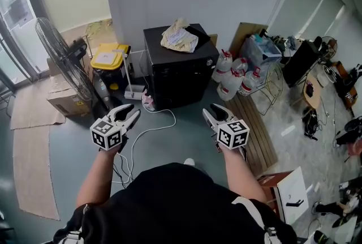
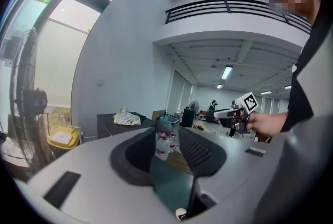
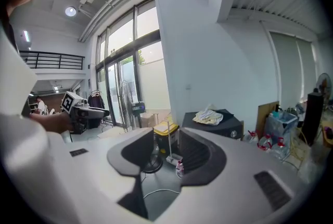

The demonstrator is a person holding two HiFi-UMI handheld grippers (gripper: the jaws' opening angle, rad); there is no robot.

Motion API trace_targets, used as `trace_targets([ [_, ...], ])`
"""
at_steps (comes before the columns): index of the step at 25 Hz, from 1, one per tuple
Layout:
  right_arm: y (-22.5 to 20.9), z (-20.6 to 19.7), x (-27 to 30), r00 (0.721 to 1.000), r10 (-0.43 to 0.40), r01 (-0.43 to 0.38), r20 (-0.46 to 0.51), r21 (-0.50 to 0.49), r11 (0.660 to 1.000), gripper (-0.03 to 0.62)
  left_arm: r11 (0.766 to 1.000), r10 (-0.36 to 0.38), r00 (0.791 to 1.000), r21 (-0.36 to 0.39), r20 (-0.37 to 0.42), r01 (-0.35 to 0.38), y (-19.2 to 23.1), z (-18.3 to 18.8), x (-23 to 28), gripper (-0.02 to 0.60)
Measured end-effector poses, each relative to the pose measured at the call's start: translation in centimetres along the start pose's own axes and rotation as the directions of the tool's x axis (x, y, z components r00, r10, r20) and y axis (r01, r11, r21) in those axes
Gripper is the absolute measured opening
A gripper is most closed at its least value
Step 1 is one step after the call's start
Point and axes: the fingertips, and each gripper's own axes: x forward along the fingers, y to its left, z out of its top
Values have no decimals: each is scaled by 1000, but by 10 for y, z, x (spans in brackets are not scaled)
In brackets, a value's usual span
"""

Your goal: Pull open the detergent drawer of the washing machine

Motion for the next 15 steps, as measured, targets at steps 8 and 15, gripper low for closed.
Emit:
trace_targets([
  [8,4,-2,6,1000,12,-12,1,7,1000,178,1000,-4,1000,-17,-16,4,6,-9,3,160],
  [15,-7,-6,8,1000,14,-14,-3,26,1000,187,1000,-3,1000,-25,-14,2,7,-10,13,163],
])
